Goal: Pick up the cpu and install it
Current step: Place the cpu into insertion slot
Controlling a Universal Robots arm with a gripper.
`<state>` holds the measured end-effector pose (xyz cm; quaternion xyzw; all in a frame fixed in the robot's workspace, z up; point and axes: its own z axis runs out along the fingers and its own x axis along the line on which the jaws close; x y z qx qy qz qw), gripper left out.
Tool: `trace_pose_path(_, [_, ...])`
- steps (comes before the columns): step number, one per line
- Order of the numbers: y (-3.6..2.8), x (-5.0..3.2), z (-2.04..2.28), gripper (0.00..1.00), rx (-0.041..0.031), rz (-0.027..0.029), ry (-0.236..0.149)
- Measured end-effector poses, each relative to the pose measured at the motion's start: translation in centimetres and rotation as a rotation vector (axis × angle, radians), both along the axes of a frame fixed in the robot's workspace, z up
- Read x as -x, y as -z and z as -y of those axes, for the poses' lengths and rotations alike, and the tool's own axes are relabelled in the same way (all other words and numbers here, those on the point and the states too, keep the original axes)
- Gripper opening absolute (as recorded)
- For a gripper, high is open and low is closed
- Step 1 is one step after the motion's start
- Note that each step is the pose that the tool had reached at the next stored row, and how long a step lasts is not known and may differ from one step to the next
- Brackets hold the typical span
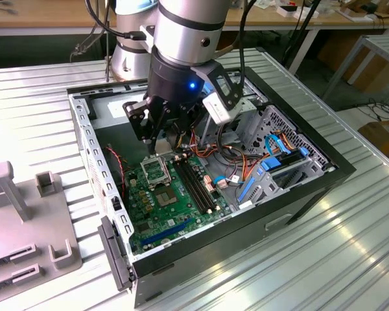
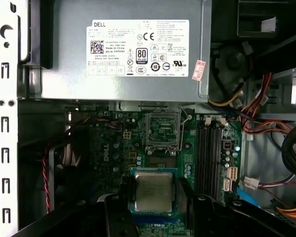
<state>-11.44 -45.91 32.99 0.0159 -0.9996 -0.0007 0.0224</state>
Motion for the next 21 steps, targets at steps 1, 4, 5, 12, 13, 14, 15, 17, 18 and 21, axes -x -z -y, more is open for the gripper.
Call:
trace_pose_path(1, [0.16,0.0,0.0,0.47,0.0,0.0,0.0])
trace_pose_path(4, [0.63,-0.01,0.27,0.47,-0.0001,0.0001,0.0])
trace_pose_path(5, [0.64,-0.01,0.31,0.47,0.0,0.0001,0.0])
trace_pose_path(12, [0.79,0.0,0.58,0.47,0.0,0.0,0.0])
trace_pose_path(13, [0.8,0.0,0.61,0.47,0.0,0.0001,0.0])
trace_pose_path(14, [0.82,0.0,0.65,0.47,-0.0001,0.0001,0.0])
trace_pose_path(15, [0.85,0.0,0.73,0.47,-0.0001,0.0001,0.0])
trace_pose_path(17, [0.88,0.0,0.79,0.47,-0.0001,0.0001,0.0])
trace_pose_path(18, [0.91,-0.01,0.81,0.47,-0.0001,0.0001,0.0])
trace_pose_path(21, [0.95,-0.09,0.82,0.47,0.0,0.0,0.0])
